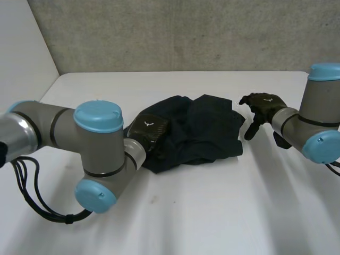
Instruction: Fold the shorts.
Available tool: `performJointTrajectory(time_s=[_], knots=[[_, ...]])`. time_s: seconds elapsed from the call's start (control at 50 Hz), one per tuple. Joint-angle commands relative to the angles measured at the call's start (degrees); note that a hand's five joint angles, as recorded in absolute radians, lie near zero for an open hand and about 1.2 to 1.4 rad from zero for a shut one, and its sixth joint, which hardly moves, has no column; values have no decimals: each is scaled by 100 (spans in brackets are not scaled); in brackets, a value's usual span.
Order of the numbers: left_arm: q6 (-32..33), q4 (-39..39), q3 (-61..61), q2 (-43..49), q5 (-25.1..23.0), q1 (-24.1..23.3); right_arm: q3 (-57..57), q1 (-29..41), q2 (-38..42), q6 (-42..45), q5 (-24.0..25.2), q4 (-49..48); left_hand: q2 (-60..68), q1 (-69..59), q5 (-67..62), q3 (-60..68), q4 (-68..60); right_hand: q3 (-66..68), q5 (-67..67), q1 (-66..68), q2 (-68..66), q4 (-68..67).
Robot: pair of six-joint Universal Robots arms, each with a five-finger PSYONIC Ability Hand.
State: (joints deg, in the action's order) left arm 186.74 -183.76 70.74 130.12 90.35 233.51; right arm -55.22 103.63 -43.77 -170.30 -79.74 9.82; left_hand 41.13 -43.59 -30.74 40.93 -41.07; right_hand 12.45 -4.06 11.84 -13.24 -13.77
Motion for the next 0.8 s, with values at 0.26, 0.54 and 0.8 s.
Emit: performJointTrajectory(time_s=[0.26,0.54,0.8], knots=[[539,24,792,-795,1160,502,819,-89,755,-487,634,47,3887,-3641,-3926,3907,-3893,-245,406,-184,324,377],[539,24,1153,-1033,1239,836,925,394,949,-496,1250,318,3504,-3259,-3543,3525,-3510,5330,-5169,5391,-5251,-5198],[548,24,740,-1269,1248,1434,-410,570,-377,-637,1443,294,-1957,2203,1919,-1937,1951,6755,-6594,6816,-6676,-6623]])
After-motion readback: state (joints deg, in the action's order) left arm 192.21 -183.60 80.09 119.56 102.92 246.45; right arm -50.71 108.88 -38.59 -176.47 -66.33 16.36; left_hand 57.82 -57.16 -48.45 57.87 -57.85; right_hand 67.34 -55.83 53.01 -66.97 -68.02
